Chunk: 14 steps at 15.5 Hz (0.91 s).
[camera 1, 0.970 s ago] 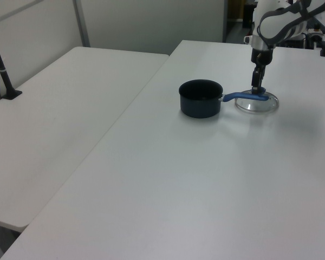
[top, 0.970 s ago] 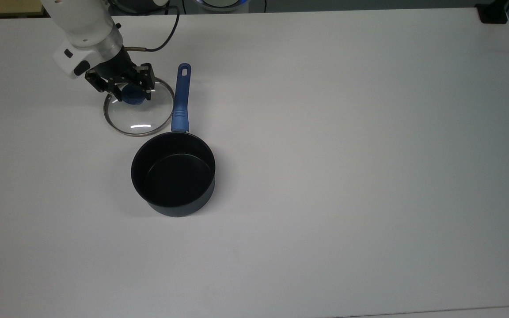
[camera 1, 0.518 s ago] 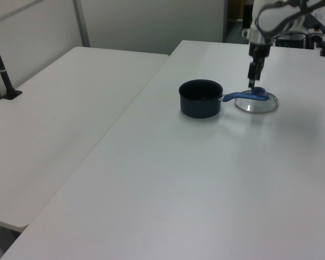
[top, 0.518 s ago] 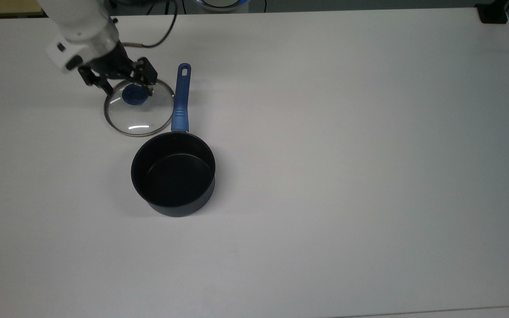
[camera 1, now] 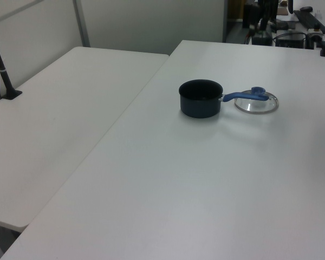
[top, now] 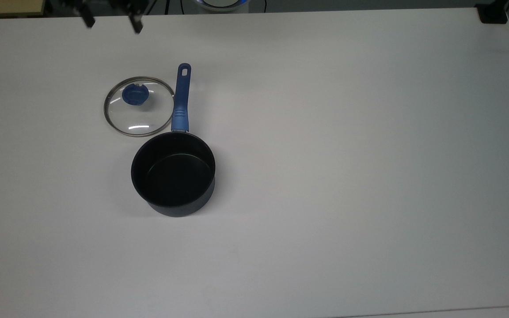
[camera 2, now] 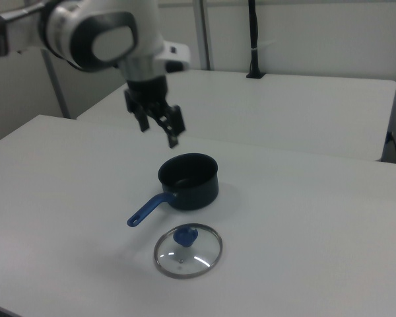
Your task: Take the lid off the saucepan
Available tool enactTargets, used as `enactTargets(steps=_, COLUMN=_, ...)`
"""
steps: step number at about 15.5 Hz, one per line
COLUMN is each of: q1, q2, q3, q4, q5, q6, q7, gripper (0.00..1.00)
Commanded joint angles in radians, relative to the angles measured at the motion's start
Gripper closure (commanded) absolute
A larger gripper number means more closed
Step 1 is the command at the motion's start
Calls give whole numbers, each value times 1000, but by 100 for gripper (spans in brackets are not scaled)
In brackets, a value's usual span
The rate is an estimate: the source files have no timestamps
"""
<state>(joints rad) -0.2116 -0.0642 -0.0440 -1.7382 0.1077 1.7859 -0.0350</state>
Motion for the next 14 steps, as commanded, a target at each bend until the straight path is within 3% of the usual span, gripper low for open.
enactTargets(steps=1, q1=134, q2=-74, q3=-19, q4=20, q5=-66, q6=-158, q7=139, gripper=0)
enactTargets(steps=4, q1=185, q2=-63, q3=-37, q4=19, q5=-115, q6=-197, q7=135, gripper=0)
enactTargets(steps=7, q1=187, q2=6, q3=-30, q4=23, q5=-195, q6=-104, q7=118, gripper=0)
enactTargets(steps=11, q1=184, q2=55, q3=-30, q4=89, q5=-186, q6=-75, q7=0, gripper=0)
enactTargets(steps=14, q1=185, q2=53, q3=-33, q4=92, q5=-177, q6=-82, q7=0, gripper=0)
